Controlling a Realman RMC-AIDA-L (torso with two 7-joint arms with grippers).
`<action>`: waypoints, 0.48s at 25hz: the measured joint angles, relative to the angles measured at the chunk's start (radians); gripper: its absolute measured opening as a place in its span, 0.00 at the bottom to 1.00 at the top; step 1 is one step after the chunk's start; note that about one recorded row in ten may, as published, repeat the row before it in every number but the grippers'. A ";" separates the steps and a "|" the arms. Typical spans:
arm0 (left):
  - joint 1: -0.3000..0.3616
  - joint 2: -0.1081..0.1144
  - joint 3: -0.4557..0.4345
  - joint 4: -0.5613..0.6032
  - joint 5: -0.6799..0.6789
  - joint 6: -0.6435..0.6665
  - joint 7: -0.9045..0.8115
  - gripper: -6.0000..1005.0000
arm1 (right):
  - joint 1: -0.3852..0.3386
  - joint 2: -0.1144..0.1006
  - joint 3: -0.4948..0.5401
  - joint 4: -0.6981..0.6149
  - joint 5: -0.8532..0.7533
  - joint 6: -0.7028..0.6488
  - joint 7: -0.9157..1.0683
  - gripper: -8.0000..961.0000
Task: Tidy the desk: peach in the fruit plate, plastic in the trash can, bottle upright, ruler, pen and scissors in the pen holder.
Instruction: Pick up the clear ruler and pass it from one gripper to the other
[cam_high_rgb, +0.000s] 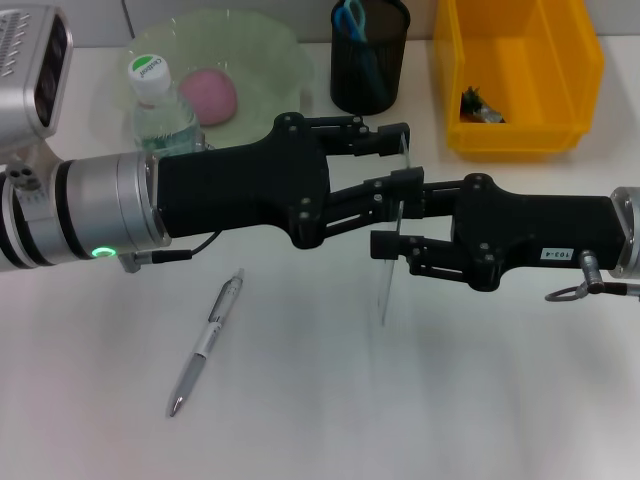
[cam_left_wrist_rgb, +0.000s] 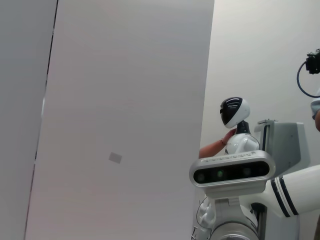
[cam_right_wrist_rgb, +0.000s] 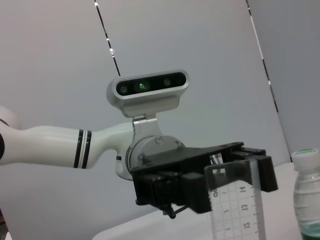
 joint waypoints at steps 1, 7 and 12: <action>0.000 -0.001 -0.001 0.000 0.000 0.000 0.001 0.39 | 0.000 0.000 0.000 0.000 0.000 0.000 0.000 0.42; -0.002 -0.003 -0.005 -0.003 -0.013 -0.005 0.002 0.50 | -0.001 0.000 0.004 0.000 0.000 0.001 0.000 0.42; 0.000 -0.003 -0.005 -0.005 -0.030 -0.002 0.007 0.71 | -0.005 0.000 0.010 0.000 0.000 0.013 -0.002 0.42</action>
